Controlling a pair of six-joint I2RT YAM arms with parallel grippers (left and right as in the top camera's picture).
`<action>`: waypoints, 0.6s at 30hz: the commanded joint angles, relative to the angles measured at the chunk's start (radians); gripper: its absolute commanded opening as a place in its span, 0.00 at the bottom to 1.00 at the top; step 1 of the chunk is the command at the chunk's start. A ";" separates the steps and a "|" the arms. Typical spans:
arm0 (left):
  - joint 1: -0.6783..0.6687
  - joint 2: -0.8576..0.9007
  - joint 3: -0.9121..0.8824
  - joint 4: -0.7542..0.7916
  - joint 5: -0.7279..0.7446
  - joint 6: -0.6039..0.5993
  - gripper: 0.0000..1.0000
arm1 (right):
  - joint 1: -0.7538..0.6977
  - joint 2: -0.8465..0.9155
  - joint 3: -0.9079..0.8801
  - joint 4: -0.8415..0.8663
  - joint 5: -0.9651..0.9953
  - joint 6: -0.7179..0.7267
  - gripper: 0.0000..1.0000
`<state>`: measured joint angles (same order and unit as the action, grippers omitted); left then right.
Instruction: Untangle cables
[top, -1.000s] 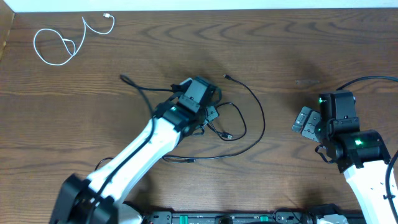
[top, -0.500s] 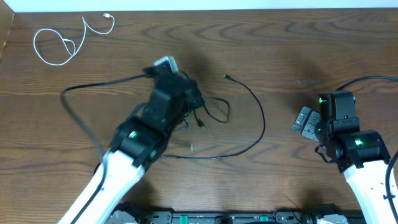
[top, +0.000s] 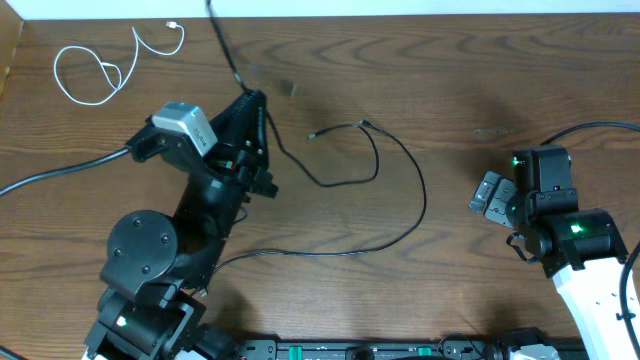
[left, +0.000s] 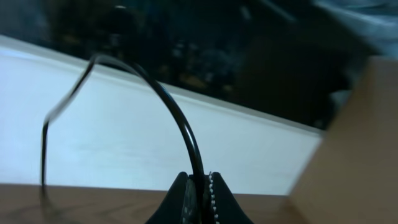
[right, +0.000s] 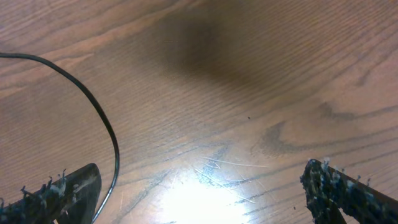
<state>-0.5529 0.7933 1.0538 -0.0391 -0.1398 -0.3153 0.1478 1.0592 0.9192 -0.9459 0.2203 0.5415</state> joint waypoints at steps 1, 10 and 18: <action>-0.002 0.015 0.005 -0.040 -0.171 0.060 0.07 | -0.007 -0.006 0.002 -0.001 0.009 0.011 0.99; 0.063 0.064 0.005 -0.089 -0.355 0.060 0.07 | -0.006 -0.006 0.002 -0.001 0.009 0.011 0.99; 0.291 0.186 0.005 -0.034 -0.402 0.060 0.07 | -0.006 -0.006 0.002 -0.001 0.009 0.011 0.99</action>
<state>-0.3470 0.9447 1.0538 -0.1013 -0.4740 -0.2710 0.1478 1.0592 0.9192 -0.9459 0.2207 0.5415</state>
